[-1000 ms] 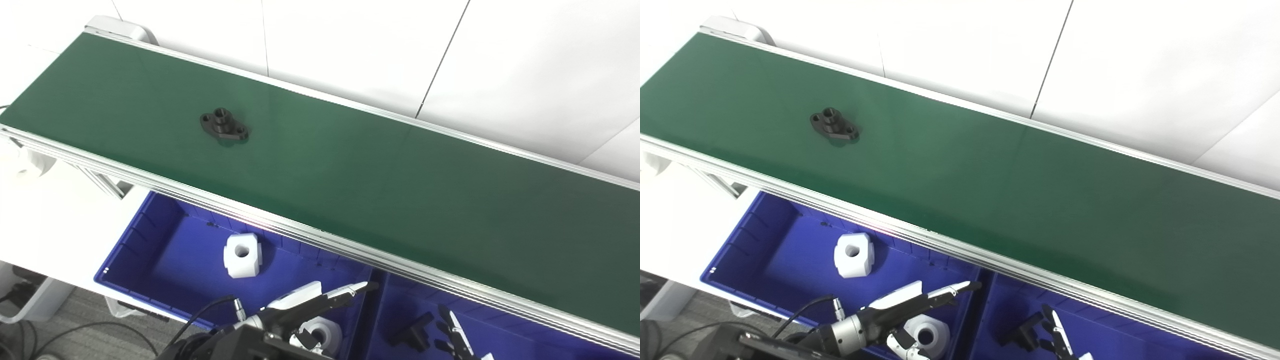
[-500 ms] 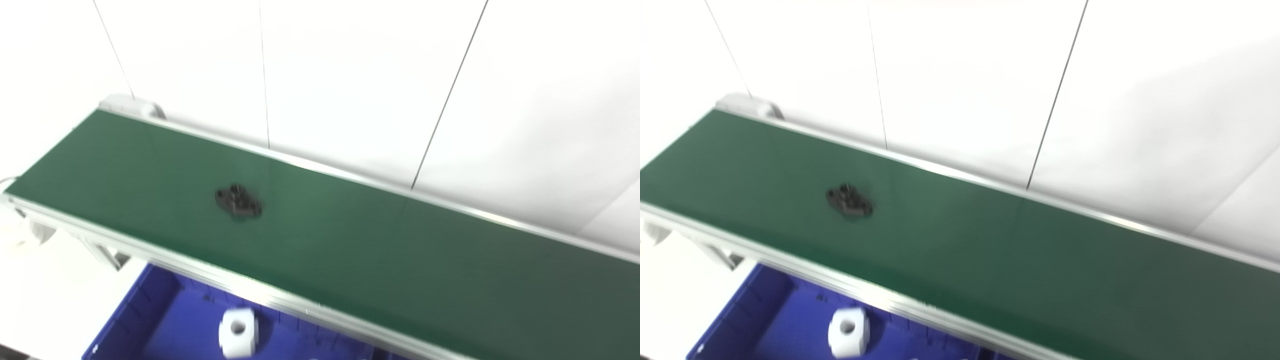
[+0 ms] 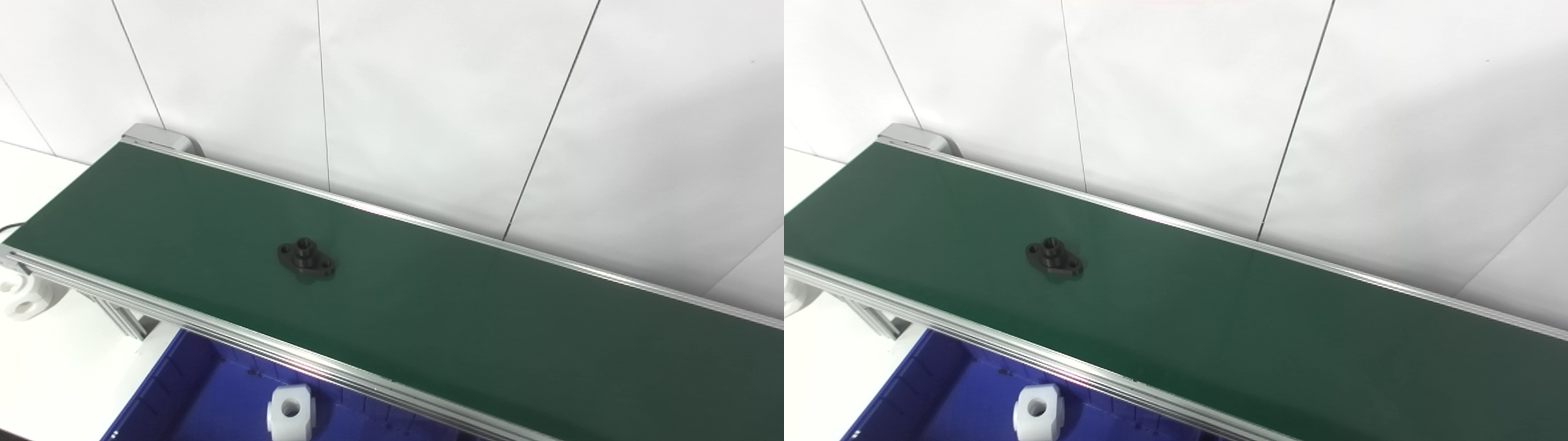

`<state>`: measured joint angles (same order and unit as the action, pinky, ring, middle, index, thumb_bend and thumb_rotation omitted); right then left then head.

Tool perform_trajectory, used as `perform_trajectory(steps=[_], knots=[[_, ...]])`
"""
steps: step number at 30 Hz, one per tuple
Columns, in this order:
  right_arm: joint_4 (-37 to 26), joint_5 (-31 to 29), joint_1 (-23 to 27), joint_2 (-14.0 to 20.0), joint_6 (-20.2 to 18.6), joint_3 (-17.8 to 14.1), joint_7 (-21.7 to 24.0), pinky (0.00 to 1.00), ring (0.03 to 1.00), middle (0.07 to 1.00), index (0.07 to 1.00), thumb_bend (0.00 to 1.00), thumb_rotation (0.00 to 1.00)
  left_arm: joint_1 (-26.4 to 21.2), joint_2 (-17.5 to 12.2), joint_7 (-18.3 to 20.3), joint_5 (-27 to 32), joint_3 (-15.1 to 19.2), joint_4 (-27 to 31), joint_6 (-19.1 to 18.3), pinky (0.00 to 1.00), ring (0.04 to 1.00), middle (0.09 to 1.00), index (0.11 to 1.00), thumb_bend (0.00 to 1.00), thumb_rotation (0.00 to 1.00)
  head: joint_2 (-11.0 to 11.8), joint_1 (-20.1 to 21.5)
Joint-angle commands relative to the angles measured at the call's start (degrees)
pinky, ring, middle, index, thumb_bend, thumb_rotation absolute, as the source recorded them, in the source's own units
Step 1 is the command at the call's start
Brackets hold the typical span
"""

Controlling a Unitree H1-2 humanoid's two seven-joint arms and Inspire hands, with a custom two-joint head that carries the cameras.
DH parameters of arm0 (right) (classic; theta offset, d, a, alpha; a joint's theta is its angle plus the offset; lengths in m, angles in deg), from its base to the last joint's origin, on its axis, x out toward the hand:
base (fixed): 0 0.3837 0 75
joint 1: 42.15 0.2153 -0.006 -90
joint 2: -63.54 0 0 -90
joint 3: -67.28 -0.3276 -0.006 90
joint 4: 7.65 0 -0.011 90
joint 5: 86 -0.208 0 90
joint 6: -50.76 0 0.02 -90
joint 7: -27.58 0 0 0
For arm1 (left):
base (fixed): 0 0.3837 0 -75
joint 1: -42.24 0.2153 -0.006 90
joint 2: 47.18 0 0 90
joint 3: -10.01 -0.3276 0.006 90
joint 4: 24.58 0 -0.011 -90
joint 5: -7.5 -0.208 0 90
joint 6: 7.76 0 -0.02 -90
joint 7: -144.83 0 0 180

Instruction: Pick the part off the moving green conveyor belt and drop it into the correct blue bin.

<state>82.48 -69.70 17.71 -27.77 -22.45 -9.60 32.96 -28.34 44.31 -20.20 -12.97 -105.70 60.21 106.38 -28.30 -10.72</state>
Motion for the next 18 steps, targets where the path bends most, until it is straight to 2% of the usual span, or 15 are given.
perform_trajectory(steps=[1,4,5,9,12,15,18], knots=[[0.0,-1.7,0.0,-0.5,5.9,-0.7,-1.6,0.75,0.908,0.946,0.945,0.95,0.28,-0.4,0.4,-1.4,0.0,0.0,0.1,2.0,0.81,0.969,1.000,1.000,0.83,0.46,0.1,0.0],[-0.2,-1.2,-0.3,-1.0,9.6,-1.2,-5.0,0.67,0.850,0.908,0.918,0.96,0.29,-0.7,0.5,-1.2,0.5,-0.1,-0.3,1.9,0.82,0.976,1.000,1.000,0.83,0.44,0.0,-0.1],[-0.9,-0.9,-0.5,-1.0,10.0,-1.0,-6.4,0.66,0.820,0.880,0.892,0.94,0.30,-0.8,0.5,-1.2,0.2,-0.1,-0.4,1.8,0.80,0.968,1.000,1.000,0.84,0.47,0.0,-0.1],[-5.8,-1.2,-0.8,0.2,10.1,1.1,-13.8,0.62,0.759,0.814,0.847,0.91,0.28,-1.4,0.4,-1.4,0.6,-0.4,-1.2,2.4,0.80,0.966,1.000,1.000,0.83,0.47,-0.2,0.3],[-8.8,0.6,0.0,1.4,10.1,2.7,-18.8,0.60,0.718,0.778,0.826,0.92,0.32,-1.8,0.3,-1.5,0.6,-0.7,-1.6,2.6,0.80,0.969,1.000,1.000,0.83,0.48,-0.5,1.0],[-13.3,-0.6,1.2,2.3,10.1,2.9,-19.5,0.62,0.728,0.785,0.831,0.92,0.35,-1.9,0.4,-2.0,0.0,-0.7,-1.7,2.4,0.79,0.963,1.000,1.000,0.84,0.49,-0.8,1.4],[-16.9,-2.0,3.1,2.5,10.1,2.2,-19.2,0.63,0.718,0.776,0.815,0.93,0.31,-1.9,0.6,-1.7,0.2,-0.9,-1.4,1.8,0.79,0.970,1.000,1.000,0.84,0.48,-1.0,1.2]])
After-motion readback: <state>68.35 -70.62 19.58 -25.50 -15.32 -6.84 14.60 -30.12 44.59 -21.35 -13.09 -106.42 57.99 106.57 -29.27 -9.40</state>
